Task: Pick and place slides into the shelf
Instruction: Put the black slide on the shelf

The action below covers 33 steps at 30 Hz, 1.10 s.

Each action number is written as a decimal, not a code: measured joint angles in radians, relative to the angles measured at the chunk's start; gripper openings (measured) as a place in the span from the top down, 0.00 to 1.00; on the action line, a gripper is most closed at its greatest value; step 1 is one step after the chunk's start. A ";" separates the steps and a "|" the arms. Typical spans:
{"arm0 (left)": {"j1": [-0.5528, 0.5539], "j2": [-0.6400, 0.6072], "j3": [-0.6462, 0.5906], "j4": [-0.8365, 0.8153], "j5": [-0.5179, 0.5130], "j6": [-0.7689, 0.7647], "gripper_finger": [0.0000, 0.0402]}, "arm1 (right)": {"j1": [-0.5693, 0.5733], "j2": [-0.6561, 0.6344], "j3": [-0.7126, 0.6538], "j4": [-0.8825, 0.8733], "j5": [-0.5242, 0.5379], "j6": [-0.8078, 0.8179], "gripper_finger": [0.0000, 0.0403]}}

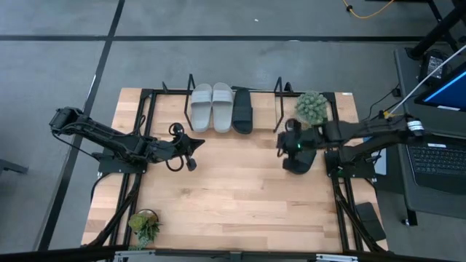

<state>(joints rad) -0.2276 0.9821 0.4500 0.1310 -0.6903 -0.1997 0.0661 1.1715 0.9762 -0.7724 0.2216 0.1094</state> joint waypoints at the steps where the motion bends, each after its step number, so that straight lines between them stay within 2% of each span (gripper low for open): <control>1: 0.000 0.000 0.000 0.000 0.000 0.000 0.99 | 0.031 0.000 0.000 -0.032 0.028 0.046 1.00; 5: 0.000 0.000 0.000 0.001 0.000 -0.007 0.99 | 0.139 0.003 0.035 -0.171 0.108 0.221 1.00; 14: 0.000 0.000 0.000 0.003 0.000 -0.033 0.99 | 0.345 0.045 0.044 -0.347 0.111 0.569 1.00; 26: 0.000 0.000 0.000 0.006 0.000 -0.033 0.99 | 0.545 0.178 0.044 -0.444 0.108 0.883 1.00; 33: 0.000 0.000 0.000 0.006 0.000 -0.034 0.99 | 0.583 0.232 0.044 -0.443 0.107 0.935 0.94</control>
<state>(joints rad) -0.2276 0.9817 0.4500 0.1371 -0.6899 -0.2333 0.6491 1.4039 1.0206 -1.2152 0.3286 1.0441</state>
